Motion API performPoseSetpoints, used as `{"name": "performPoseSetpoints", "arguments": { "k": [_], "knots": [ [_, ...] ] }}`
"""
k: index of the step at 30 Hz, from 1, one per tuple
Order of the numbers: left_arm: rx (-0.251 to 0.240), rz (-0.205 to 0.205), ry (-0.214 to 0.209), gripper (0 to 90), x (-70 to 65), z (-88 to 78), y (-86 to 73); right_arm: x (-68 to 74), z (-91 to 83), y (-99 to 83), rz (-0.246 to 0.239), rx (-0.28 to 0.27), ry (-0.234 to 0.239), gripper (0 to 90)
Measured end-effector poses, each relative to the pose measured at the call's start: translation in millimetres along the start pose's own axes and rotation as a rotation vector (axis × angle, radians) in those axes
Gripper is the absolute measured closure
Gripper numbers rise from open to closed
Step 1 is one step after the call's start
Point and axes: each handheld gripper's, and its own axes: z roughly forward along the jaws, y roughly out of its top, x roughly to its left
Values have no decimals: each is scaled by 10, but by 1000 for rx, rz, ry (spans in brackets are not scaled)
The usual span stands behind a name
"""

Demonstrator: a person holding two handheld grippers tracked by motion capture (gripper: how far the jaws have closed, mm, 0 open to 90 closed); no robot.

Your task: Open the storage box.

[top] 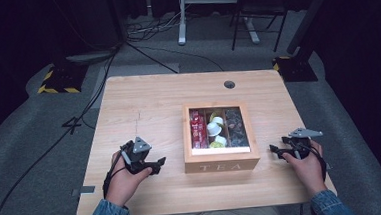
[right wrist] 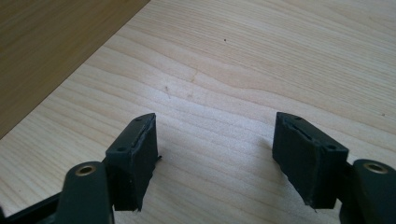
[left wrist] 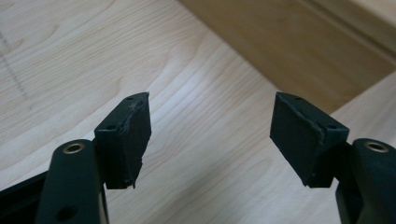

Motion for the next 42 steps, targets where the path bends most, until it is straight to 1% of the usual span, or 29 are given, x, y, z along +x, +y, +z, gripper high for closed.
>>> {"name": "performPoseSetpoints", "arguments": {
  "k": [1, 2, 4, 7, 10, 11, 12, 14, 15, 16, 17, 18, 19, 20, 21, 22, 23, 25, 26, 28, 31, 32, 35, 36, 37, 39, 40, 41, 42],
  "knots": [
    [-10, 2, -13, 303, -41, -9, 17, 0, -2, -1, 0, 0, 0, 320],
    [-13, 19, -21, 308, -74, -23, 36, 0, -9, -2, -2, 3, 2, 331],
    [-28, 20, -51, 314, -156, -40, 61, -2, -27, 0, -4, 6, 3, 339],
    [-53, 43, -94, 339, -261, -52, 93, 7, -83, 15, 7, -7, 19, 352],
    [-63, 78, -122, 362, -366, -31, 110, 48, -172, 44, 13, -33, 45, 364],
    [-62, 86, -137, 369, -395, -20, 112, 61, -208, 54, 11, -42, 52, 370],
    [-62, 85, -152, 382, -428, -6, 110, 76, -245, 64, 13, -52, 63, 378],
    [-59, 98, -168, 450, -472, 28, 108, 107, -314, 89, 11, -74, 84, 394],
    [-55, 105, -164, 457, -501, 55, 103, 121, -337, 99, 7, -80, 87, 405],
    [-51, 113, -162, 509, -518, 77, 99, 143, -375, 115, 4, -87, 102, 419],
    [-53, 117, -160, 551, -528, 98, 95, 155, -402, 127, 8, -96, 125, 427],
    [-53, 117, -160, 559, -528, 98, 95, 165, -425, 138, 11, -107, 148, 440],
    [-53, 114, -166, 559, -542, 120, 89, 165, -425, 138, 11, -107, 148, 440],
    [-52, 118, -175, 629, -555, 141, 83, 201, -470, 164, 4, -118, 163, 451],
    [-54, 121, -178, 642, -563, 150, 81, 213, -480, 171, -7, -121, 164, 455],
    [-54, 121, -178, 666, -563, 150, 81, 213, -480, 171, -7, -121, 164, 455],
    [-52, 124, -182, 666, -569, 155, 79, 234, -490, 179, -13, -124, 168, 459],
    [-49, 134, -183, 727, -581, 159, 78, 284, -496, 200, -41, -127, 186, 467],
    [-49, 141, -185, 741, -586, 166, 78, 299, -498, 204, -45, -126, 187, 470],
    [-48, 147, -175, 749, -591, 167, 78, 321, -504, 210, -49, -127, 192, 476],
    [-47, 145, -176, 761, -593, 164, 77, 343, -517, 221, -62, -128, 200, 482],
    [-47, 145, -171, 770, -596, 152, 81, 379, -541, 239, -78, -131, 221, 487],
    [-46, 153, -163, 778, -607, 149, 84, 430, -574, 260, -111, -124, 237, 488],
    [-48, 169, -153, 782, -623, 143, 87, 444, -585, 266, -119, -121, 239, 488],
    [-49, 177, -154, 781, -627, 138, 92, 454, -595, 275, -127, -118, 235, 488],
    [-48, 172, -161, 791, -624, 131, 97, 461, -606, 284, -133, -114, 234, 488],
    [-54, 164, -170, 791, -619, 127, 101, 466, -617, 293, -138, -114, 237, 484],
    [-61, 168, -168, 801, -617, 126, 105, 484, -633, 307, -148, -97, 256, 444],
    [-61, 168, -168, 801, -617, 126, 105, 493, -636, 310, -156, -88, 265, 428]
  ]
}}
